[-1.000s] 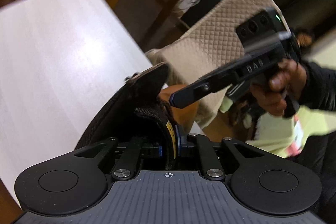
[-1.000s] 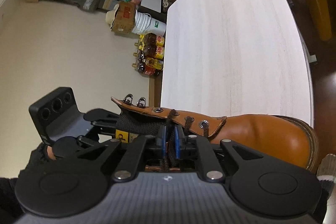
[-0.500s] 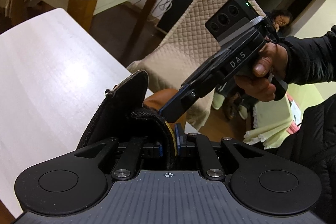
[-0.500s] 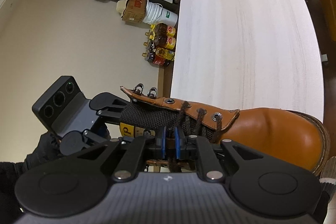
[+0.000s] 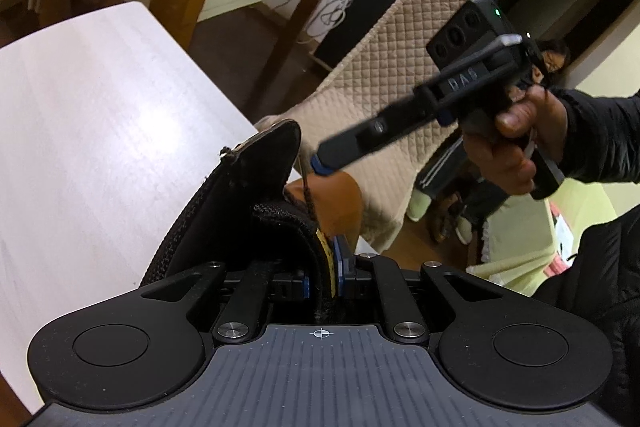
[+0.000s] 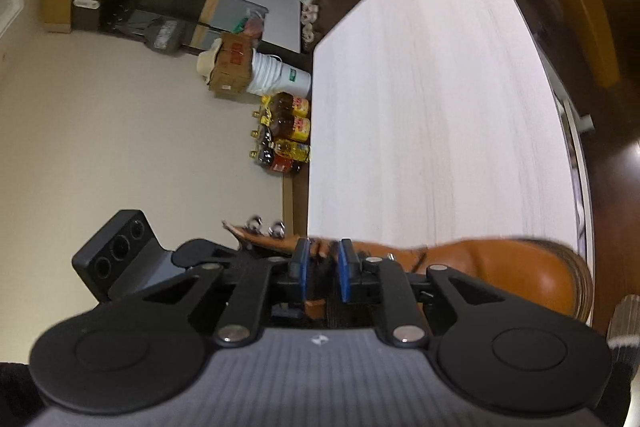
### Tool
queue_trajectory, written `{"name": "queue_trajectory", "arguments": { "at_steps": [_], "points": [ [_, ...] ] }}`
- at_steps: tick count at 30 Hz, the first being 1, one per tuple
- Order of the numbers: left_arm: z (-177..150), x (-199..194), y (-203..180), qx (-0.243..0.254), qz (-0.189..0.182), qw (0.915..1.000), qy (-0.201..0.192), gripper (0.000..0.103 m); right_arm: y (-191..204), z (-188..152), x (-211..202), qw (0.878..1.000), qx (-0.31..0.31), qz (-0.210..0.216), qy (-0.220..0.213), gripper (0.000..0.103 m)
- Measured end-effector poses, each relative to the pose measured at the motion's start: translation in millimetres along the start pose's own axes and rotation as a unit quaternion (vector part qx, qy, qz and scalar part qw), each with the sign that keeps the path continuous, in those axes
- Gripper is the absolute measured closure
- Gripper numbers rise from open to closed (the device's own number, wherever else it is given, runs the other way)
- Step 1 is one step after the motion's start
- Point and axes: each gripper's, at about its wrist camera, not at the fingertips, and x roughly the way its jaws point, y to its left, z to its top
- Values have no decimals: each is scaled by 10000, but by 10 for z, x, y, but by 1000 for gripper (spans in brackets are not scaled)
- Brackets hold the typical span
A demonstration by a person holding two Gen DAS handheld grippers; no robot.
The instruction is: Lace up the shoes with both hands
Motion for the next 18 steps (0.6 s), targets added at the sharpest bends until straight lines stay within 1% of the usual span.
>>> {"name": "queue_trajectory", "arguments": {
  "at_steps": [3,8,9,10,12,14,15,16,17,18],
  "points": [
    [3,-7,-7,15,7,10000,-4,91,23,-63,84,9999,0,22,98,84],
    [1,-19,-10,19,42,10000,15,91,23,-85,203,10000,55,76,30,86],
    [0,-20,-11,15,45,10000,14,91,37,-80,220,10000,-11,81,44,89],
    [-1,-21,-10,-3,45,10000,11,91,54,-78,230,9999,-82,28,82,99],
    [-7,-23,-1,-64,42,10000,9,91,105,-64,220,9995,-278,-50,110,100],
    [-16,-28,5,-123,49,9999,3,91,182,-24,147,9988,-469,-106,49,100],
    [-19,-34,4,-145,72,9999,4,91,202,-5,103,9986,-513,-129,-24,100],
    [-22,-39,0,-162,103,9998,8,91,226,35,26,9981,-557,-175,-194,100],
    [-24,-45,-4,-179,134,9997,12,91,263,133,-149,9957,-587,-279,-659,100],
    [-25,-51,-6,-206,167,9996,13,92,283,188,-267,9930,-584,-319,-973,100]
  ]
}}
